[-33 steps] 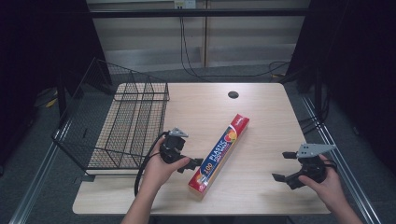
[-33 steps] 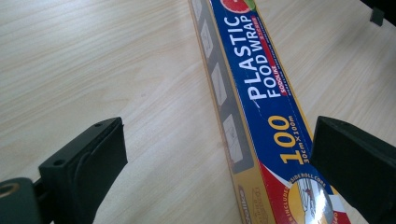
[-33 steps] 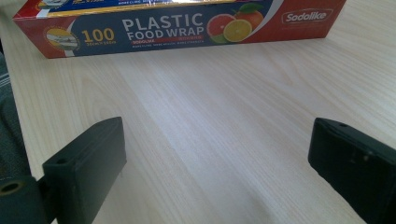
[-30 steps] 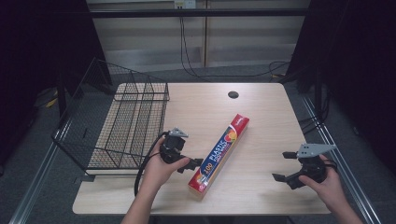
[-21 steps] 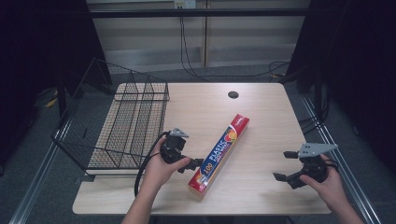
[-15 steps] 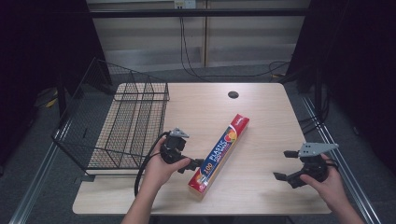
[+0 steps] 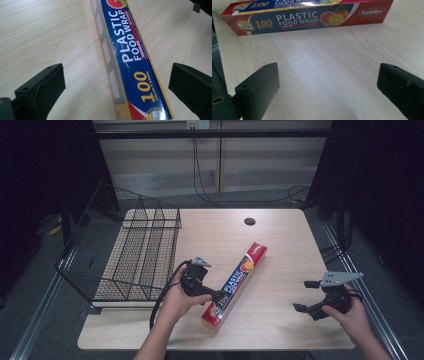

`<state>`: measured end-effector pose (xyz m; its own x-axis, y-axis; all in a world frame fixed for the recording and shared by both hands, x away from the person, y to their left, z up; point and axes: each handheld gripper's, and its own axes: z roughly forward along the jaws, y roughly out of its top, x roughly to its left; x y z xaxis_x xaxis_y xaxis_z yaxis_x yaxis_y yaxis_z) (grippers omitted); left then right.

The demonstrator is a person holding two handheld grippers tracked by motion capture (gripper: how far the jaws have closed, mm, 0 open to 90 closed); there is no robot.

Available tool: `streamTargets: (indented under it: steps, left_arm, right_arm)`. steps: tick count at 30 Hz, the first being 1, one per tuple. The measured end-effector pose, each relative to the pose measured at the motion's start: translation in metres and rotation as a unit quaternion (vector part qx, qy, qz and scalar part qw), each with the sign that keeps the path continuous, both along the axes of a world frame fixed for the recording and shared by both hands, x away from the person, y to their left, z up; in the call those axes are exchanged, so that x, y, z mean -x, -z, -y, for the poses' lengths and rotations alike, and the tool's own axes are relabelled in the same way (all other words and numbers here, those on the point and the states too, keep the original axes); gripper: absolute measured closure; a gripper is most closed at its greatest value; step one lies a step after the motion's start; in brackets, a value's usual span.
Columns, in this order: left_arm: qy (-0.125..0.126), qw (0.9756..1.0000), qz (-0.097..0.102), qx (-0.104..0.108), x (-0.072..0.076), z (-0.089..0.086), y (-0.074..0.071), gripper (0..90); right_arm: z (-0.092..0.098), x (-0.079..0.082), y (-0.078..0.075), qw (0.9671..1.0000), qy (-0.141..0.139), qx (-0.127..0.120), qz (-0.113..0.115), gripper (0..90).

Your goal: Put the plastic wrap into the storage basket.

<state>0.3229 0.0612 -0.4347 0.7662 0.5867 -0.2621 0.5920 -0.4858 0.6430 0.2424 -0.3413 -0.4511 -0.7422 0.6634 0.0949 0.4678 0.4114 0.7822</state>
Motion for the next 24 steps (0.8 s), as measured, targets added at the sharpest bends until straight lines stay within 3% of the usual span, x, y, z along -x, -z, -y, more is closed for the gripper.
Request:
streamTargets:
  steps: [2,5,9,13,16,24]
  left_arm:
    - [0.007,0.9999,0.002,-0.011,-0.002,0.006,0.002,0.4]
    - [0.005,1.0000,-0.002,-0.006,-0.003,0.011,0.002,0.4]
    - [0.013,0.9996,-0.001,-0.024,-0.008,0.022,0.002,1.2]
    - [0.010,0.9998,-0.002,-0.018,-0.010,0.029,0.003,2.3]
    - [0.017,0.9993,0.002,-0.032,-0.013,0.038,0.001,2.6]
    - [0.019,0.9992,0.002,-0.036,-0.017,0.055,0.000,4.1]
  right_arm:
    - [0.001,0.000,0.000,1.0000,0.002,0.000,0.000,3.7]
    - [0.001,0.000,-0.001,1.0000,0.001,-0.003,0.000,3.7]
    - [0.001,0.000,-0.001,1.0000,0.002,-0.004,0.001,3.7]
    - [0.002,0.000,-0.001,1.0000,0.001,-0.003,0.002,3.7]
    - [0.002,0.000,-0.001,1.0000,0.002,-0.003,0.003,3.7]
    - [0.001,0.001,-0.002,1.0000,-0.001,-0.003,0.002,3.8]
